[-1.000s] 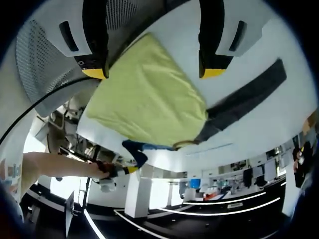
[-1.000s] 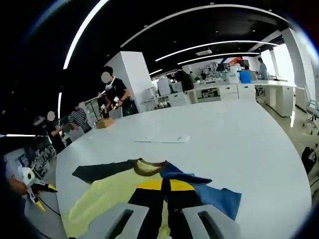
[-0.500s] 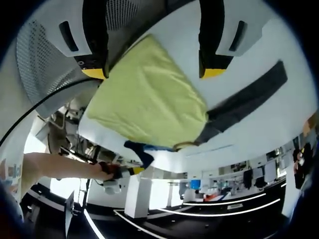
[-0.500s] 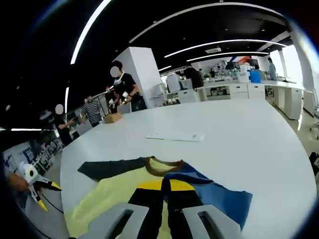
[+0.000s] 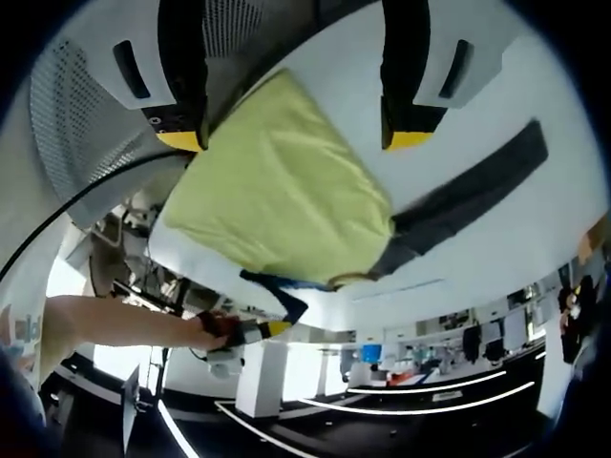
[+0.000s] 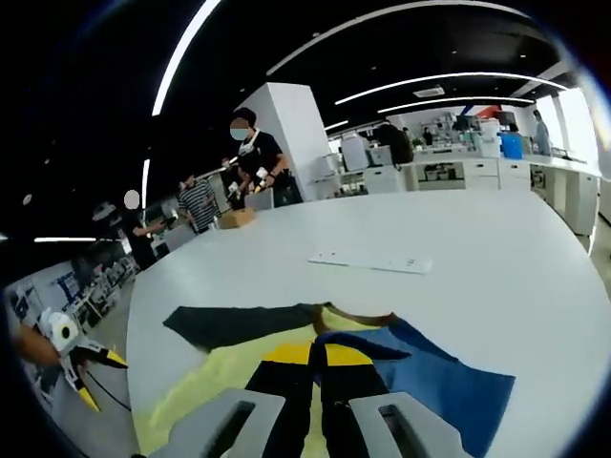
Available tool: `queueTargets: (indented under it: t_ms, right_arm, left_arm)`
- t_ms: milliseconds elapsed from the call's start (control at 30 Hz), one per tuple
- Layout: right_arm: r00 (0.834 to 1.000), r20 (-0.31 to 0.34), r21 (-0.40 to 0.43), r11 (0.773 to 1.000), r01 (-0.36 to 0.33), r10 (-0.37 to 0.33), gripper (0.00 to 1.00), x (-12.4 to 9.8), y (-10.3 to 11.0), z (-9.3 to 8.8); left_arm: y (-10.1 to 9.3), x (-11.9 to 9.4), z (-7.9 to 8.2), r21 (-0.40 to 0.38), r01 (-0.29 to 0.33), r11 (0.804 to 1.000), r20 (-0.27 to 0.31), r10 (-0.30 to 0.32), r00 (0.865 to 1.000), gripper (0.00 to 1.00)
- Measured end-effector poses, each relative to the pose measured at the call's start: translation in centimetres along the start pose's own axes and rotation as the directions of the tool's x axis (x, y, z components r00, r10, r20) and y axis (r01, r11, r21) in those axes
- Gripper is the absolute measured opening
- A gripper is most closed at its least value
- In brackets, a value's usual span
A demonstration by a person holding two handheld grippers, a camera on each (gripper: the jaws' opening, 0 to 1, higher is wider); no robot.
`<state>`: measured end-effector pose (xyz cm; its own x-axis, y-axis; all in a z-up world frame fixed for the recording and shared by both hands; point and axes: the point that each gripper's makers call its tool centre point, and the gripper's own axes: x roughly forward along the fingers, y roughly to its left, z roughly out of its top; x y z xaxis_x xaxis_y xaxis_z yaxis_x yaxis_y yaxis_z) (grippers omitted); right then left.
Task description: Fold the garment on the visible template until the final outline fits inside the template.
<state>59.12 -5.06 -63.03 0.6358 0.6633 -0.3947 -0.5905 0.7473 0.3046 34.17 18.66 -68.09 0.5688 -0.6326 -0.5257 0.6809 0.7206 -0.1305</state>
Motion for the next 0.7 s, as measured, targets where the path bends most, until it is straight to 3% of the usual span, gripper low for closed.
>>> queueTargets:
  t_ms: [700]
  right_arm:
    - [0.995, -0.06, -0.025, 0.996, -0.081, 0.08, 0.0, 4.6, 4.0, -0.7]
  left_arm:
    - [0.5, -0.2, -0.1, -0.008, -0.007, 1.0, -0.001, 0.007, 1.0, 0.7]
